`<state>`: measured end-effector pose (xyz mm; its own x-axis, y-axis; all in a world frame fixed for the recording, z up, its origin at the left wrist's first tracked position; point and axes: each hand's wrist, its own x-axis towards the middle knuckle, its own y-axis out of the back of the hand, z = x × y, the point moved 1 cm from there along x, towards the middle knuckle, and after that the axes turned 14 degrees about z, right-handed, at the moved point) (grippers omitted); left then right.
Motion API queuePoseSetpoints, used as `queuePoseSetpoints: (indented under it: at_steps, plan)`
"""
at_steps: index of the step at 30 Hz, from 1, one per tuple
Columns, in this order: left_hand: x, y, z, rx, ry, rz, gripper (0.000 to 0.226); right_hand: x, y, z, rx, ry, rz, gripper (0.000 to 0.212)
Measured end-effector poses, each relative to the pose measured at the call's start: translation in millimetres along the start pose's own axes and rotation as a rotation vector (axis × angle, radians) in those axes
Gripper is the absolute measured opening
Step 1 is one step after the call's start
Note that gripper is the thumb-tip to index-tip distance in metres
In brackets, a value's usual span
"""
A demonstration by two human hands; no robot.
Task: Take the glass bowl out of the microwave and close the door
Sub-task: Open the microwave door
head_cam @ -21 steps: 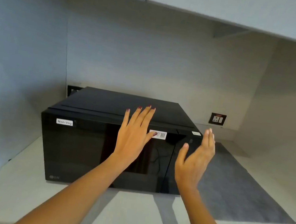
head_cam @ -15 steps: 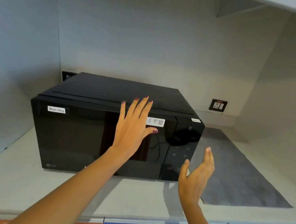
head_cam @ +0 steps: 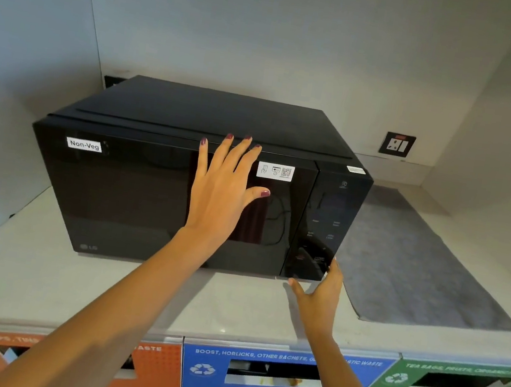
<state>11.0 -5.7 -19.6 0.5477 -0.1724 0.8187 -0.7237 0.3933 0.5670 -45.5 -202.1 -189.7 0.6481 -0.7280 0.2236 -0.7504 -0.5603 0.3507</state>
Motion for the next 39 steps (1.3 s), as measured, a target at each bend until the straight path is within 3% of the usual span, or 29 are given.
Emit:
queuePoseSetpoints:
  at_steps: [20, 39]
  plan:
    - [-2, -2, -1, -0.064, 0.019, 0.046, 0.078, 3, -26, 5, 0.014, -0.054, 0.188, 0.087]
    - [-19, 11, 12, -0.104, 0.028, 0.095, 0.066, 0, -37, -4, 0.054, -0.166, 0.263, 0.079]
